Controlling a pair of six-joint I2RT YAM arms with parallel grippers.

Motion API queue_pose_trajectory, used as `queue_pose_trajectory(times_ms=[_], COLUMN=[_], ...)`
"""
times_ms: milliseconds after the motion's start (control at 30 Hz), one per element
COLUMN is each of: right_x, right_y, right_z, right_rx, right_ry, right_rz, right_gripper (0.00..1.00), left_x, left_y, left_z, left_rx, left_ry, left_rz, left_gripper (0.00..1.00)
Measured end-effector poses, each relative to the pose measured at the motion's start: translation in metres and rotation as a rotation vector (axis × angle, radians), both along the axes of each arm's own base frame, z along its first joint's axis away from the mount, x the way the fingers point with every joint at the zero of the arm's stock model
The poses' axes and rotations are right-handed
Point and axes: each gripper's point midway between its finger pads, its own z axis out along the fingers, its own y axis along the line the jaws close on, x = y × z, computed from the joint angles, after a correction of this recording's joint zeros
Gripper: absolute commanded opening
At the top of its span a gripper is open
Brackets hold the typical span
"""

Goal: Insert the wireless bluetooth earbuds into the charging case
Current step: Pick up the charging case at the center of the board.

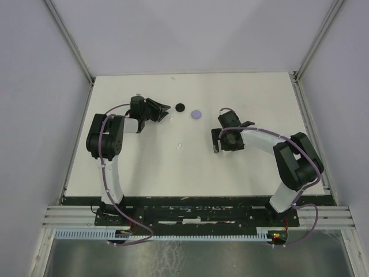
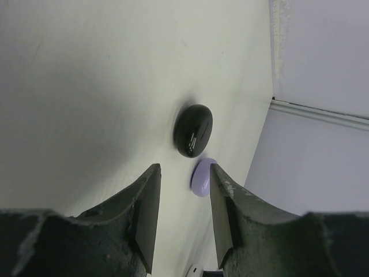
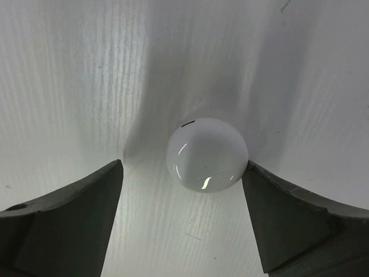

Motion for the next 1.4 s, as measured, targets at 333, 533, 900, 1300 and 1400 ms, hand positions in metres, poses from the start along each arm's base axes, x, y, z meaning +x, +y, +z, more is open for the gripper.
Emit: queue_pose_trajectory(times_ms=[333,533,900,1300,1400], right_x=[-0.014,-0.019,-0.014,-0.008,-0.006], right_y=[0.045,0.053,0.043,0.056,0.066], right_z=[0.001,0.01,0.011,0.0,0.003], right_rx=[0.015,0.011,-0.027,-0.015,-0.006], right_ry=[-0.011,-0.038,-0.057,-0.039,-0.052], right_rz=[0.097,0.118,0.089,0.104,0.121], right_gripper=[0.91,0.91,0.92,0.91,0.91], left_x=[-0.024,-0.033,-0.043,-0.052,-0.055], left_y=[0.004,0.004,0.004,0.005,0.006], left_z=[0.041,0.048,0.045,0.061,0.056], left_rx=[-0.022,-0.029,-0.039,-0.052,-0.051], left_ry=[-0.086,-0.111,-0.102,-0.139,-0.127], left_rz=[-0.012,-0.018,-0.037,-0.053,-0.052], left_gripper=[0.46,0.46,0.45,0.45,0.45])
